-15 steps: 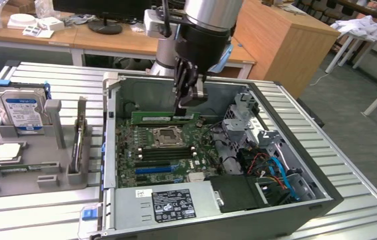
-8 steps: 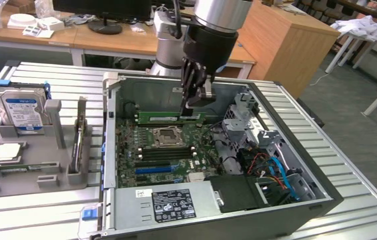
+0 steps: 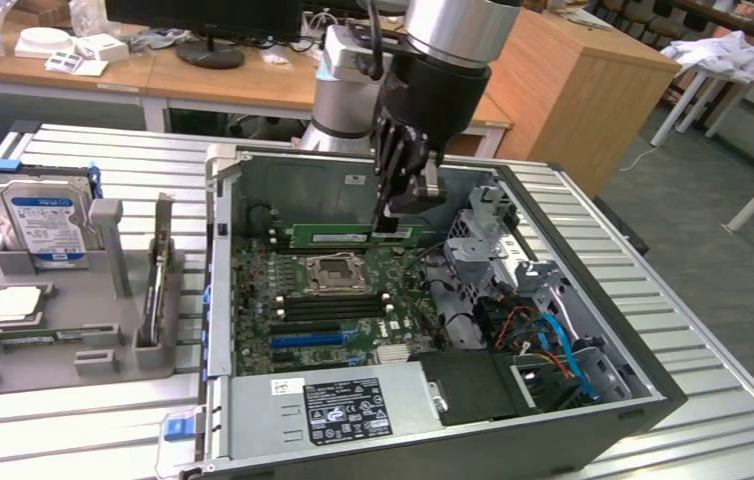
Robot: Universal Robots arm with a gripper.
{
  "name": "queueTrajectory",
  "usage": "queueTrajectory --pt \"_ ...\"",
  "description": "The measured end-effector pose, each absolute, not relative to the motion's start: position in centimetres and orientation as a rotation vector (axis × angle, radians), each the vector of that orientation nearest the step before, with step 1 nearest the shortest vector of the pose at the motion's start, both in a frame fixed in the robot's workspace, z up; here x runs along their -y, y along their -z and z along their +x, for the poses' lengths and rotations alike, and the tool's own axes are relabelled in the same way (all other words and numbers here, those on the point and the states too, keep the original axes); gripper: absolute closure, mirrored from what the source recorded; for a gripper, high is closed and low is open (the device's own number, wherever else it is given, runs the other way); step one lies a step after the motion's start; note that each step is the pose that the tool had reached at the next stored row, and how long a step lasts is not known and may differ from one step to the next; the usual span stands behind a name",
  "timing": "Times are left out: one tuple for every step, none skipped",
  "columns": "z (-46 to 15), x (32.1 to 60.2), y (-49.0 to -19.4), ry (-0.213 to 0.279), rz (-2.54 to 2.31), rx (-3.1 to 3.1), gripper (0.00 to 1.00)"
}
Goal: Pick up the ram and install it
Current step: 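Pick up the ram and move it above insertion slot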
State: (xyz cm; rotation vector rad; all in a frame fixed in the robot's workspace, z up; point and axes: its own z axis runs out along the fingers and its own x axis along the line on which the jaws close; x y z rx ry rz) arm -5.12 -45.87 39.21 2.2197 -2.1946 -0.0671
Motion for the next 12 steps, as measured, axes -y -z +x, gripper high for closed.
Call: queueTrajectory --pt "-4.99 45.87 -39.21 0.067 2.22 2.195 0.88" --pt "-4.88 45.87 -39.21 0.067 2.22 2.195 0.88" --pt "-4.82 45.87 -39.21 0.067 2.22 2.195 0.88" --pt "-4.82 45.87 -39.21 0.067 2.22 2.195 0.88" --pt "-4.81 45.87 -39.21 0.067 2.22 2.195 0.88" --pt "-4.81 45.87 -39.21 0.067 2.22 2.195 0.88" --pt "-4.81 45.87 -39.21 0.067 2.22 2.195 0.88" --pt "-4.81 45.87 -39.21 0.067 2.22 2.195 0.88" --pt "-4.81 45.87 -39.21 0.067 2.22 2.195 0.88" --pt "-4.81 45.87 -39.21 0.067 2.22 2.195 0.88" --pt "-4.81 45.87 -39.21 0.067 2.219 2.195 0.88" --pt "-4.81 45.87 -39.21 0.067 2.217 2.197 0.88"
